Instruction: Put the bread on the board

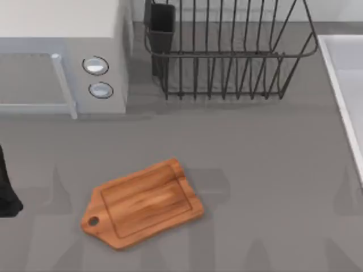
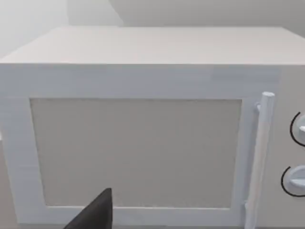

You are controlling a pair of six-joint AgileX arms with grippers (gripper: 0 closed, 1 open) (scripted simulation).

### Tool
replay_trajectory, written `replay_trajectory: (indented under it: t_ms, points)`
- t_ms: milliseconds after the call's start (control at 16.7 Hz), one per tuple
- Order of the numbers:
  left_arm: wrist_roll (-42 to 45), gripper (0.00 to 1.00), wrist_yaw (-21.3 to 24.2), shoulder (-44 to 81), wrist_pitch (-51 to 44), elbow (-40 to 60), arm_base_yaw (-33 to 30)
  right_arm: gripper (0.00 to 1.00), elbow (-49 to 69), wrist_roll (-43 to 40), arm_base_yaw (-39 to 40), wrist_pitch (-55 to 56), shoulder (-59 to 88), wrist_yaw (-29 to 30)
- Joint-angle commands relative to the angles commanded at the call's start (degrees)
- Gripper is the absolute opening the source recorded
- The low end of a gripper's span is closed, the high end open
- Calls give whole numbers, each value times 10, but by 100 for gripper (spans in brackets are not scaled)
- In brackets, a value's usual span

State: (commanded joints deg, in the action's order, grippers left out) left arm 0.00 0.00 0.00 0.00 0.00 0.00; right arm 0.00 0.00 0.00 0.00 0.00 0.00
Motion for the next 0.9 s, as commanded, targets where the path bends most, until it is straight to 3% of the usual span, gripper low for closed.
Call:
replay_trajectory:
  t_ms: [240, 480, 900]
  points:
    - [6, 100, 4, 19, -14, 18, 0, 100, 0, 0, 0, 0, 0, 0]
    - [37, 100, 17, 128, -87, 125, 8, 100, 0, 0, 0, 0, 0, 0]
    - [133, 100, 20, 550, -332, 404, 58, 100, 0, 0, 0, 0, 0, 0]
